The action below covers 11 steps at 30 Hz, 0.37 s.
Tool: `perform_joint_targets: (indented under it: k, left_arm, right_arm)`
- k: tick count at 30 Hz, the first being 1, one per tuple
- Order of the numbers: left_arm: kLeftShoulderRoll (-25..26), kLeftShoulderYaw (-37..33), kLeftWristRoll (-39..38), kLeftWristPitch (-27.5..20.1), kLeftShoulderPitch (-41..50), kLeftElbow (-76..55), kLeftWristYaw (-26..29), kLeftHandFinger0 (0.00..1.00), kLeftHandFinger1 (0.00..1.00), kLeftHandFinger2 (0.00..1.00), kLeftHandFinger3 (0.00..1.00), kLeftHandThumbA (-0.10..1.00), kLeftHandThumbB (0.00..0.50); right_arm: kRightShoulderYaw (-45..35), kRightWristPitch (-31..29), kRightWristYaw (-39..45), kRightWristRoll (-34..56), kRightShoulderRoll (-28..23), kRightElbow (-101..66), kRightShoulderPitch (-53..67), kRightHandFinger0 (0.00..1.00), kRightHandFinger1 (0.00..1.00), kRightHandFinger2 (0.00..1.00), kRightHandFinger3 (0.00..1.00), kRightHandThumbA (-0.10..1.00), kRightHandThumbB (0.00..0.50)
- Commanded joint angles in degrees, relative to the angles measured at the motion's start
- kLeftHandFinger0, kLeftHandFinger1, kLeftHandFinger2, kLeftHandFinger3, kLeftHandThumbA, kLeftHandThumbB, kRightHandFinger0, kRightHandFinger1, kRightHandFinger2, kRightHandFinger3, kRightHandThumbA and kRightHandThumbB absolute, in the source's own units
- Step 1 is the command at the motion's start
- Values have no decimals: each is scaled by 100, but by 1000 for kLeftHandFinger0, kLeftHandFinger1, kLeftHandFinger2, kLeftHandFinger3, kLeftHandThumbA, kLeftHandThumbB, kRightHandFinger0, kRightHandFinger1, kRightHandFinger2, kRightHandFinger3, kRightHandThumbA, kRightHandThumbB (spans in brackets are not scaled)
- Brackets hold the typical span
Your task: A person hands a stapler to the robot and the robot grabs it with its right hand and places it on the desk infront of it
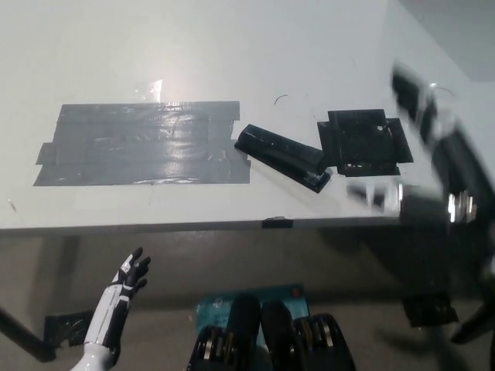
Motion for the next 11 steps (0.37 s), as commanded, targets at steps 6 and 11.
perform_joint_targets:
  k: [6, 11]
  left_arm:
    - [7, -149, -339, -525, 291, -166, -323, 1000, 1000, 1000, 1000, 1000, 500]
    - [-24, -119, -380, -613, 288, -133, -297, 1000, 1000, 1000, 1000, 1000, 500]
  right_arm:
    - [-88, -1709, -385, 843, 667, 1037, 1641, 1000, 1000, 1000, 1000, 1000, 143]
    - [0, -1924, -488, 633, 675, 1842, 1644, 1000, 1000, 1000, 1000, 1000, 168]
